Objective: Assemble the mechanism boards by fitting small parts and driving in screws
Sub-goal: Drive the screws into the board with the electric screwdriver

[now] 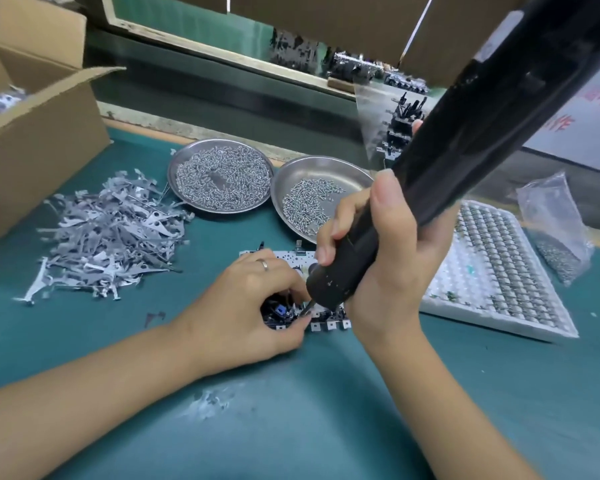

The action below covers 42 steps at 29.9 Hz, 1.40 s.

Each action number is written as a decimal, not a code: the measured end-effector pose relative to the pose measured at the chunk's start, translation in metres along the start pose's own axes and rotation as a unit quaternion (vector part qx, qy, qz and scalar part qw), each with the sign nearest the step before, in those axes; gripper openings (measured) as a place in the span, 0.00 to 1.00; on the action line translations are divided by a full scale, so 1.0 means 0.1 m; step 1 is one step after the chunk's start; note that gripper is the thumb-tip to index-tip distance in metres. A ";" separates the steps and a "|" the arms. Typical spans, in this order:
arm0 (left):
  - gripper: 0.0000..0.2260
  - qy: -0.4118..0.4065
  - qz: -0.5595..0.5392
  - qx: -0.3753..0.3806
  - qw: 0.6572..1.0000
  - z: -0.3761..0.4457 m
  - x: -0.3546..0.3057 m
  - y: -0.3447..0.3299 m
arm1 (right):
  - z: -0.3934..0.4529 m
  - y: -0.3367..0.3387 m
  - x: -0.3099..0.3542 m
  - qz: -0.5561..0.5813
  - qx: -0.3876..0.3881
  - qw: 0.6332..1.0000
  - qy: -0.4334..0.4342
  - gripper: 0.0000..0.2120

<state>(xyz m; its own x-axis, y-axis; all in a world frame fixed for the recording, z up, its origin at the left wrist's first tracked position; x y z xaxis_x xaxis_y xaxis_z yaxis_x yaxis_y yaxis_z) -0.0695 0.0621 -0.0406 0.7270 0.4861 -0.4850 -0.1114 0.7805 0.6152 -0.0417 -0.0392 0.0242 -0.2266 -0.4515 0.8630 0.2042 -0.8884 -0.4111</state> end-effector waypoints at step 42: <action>0.16 -0.013 0.003 -0.012 1.000 0.00 -0.03 0.01 | -0.02 -0.08 -0.05 -0.012 0.035 0.999 0.004 0.15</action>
<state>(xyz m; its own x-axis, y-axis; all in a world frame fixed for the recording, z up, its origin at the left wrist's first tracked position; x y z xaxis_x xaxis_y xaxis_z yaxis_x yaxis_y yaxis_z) -0.0718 0.0609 -0.0383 0.7429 0.4815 -0.4650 -0.1325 0.7867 0.6029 -0.0445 -0.0303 0.0222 -0.2389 -0.4315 0.8699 0.2656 -0.8907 -0.3689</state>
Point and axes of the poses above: each hand's wrist, its own z-axis towards the middle knuckle, its own y-axis out of the back of the hand, x = y × z, the point moved 8 cm from there along z, towards the middle knuckle, and after that the axes turned 14 degrees about -y, right-handed, at the moved point
